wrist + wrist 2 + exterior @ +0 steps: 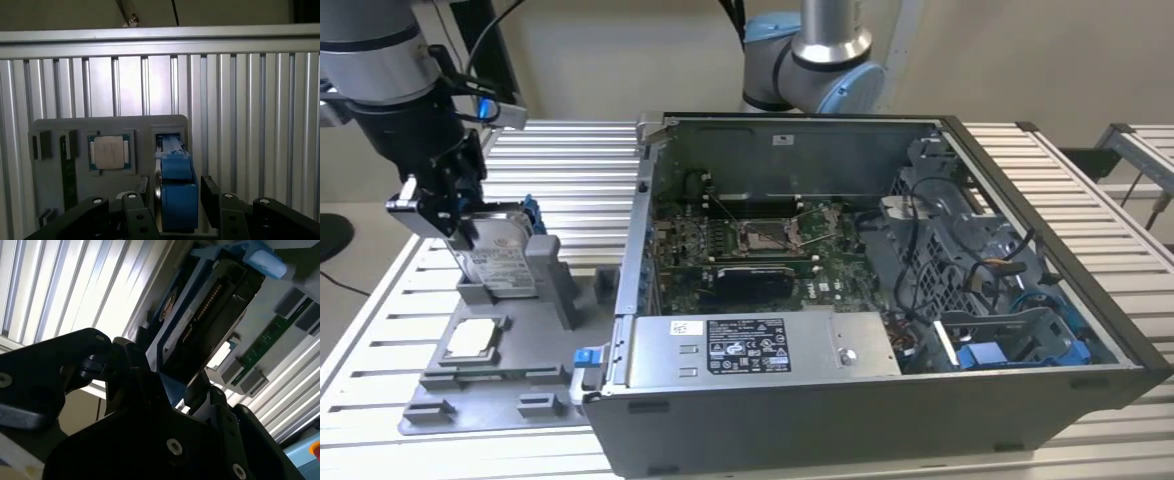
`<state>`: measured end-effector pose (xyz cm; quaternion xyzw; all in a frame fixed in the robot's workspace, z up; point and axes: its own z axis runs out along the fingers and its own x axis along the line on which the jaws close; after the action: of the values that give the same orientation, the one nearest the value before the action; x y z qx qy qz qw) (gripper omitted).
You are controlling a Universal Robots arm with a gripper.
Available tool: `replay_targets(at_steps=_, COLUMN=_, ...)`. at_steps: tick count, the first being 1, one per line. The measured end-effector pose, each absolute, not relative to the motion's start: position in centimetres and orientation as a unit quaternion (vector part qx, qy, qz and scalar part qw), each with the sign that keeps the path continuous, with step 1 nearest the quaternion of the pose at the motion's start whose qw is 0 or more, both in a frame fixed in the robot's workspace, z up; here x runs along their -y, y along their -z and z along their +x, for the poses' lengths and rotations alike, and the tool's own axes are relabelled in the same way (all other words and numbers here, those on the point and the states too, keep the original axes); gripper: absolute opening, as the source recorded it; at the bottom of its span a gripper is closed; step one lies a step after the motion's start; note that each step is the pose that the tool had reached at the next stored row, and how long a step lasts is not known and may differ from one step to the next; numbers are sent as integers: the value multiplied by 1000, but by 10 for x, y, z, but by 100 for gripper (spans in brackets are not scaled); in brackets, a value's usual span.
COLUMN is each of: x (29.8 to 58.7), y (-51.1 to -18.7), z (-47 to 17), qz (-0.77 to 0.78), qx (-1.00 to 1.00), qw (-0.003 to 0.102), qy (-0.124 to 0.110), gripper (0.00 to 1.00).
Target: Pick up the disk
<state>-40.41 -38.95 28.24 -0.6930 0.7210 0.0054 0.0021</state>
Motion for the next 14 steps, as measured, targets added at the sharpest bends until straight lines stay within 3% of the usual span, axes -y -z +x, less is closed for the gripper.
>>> replay_targets(at_steps=14, x=390, y=-268, z=-404, qz=-693, qx=-721, qw=4, qy=-4, gripper=100)
